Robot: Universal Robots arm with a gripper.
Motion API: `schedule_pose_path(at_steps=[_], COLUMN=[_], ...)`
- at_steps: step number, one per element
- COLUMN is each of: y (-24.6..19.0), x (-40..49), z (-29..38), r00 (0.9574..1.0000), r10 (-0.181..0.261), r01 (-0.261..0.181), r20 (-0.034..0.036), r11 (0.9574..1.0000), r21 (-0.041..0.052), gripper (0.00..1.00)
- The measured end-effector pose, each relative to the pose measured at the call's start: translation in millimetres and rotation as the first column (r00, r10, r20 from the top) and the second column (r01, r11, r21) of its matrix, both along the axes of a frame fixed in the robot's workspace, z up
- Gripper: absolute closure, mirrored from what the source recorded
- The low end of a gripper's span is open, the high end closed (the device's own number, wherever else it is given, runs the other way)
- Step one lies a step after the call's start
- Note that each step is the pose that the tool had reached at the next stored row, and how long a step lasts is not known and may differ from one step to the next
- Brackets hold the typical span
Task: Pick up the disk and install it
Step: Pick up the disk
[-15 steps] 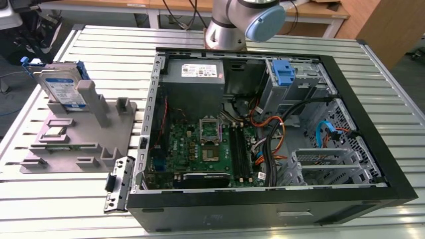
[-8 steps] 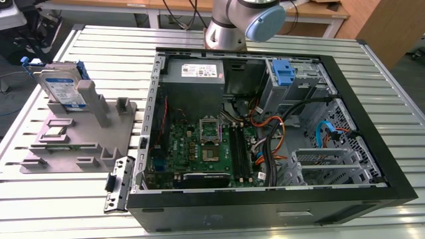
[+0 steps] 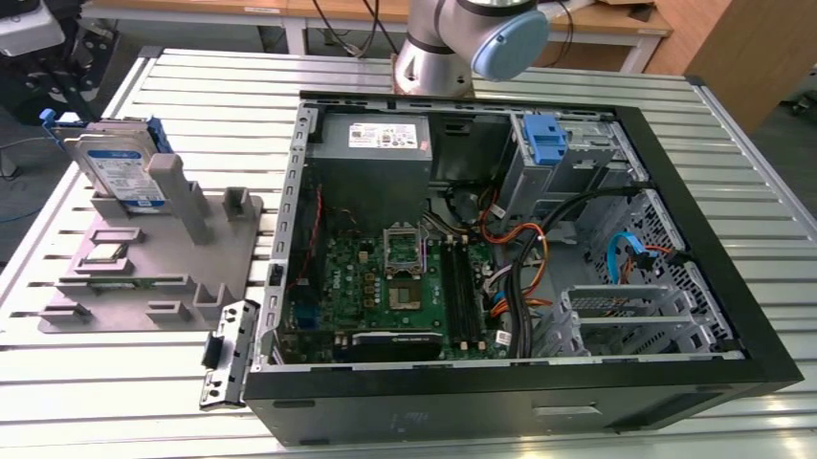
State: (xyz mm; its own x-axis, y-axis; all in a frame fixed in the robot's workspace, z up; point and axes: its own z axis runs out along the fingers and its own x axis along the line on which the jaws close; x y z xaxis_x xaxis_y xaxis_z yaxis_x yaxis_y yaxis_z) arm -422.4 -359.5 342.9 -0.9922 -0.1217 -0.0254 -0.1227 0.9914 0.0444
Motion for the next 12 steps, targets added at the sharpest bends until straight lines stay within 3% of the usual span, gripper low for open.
schedule_pose_path(at_steps=[4,12], y=[0.0,0.0], x=[0.0,0.0], z=[0.0,0.0], r00=[0.9985,0.9983], r10=[0.055,0.058], r01=[-0.055,-0.058], r20=[0.0001,0.0000], r11=[0.9985,0.9983], r21=[0.0000,0.0000], gripper=[0.90,0.90])
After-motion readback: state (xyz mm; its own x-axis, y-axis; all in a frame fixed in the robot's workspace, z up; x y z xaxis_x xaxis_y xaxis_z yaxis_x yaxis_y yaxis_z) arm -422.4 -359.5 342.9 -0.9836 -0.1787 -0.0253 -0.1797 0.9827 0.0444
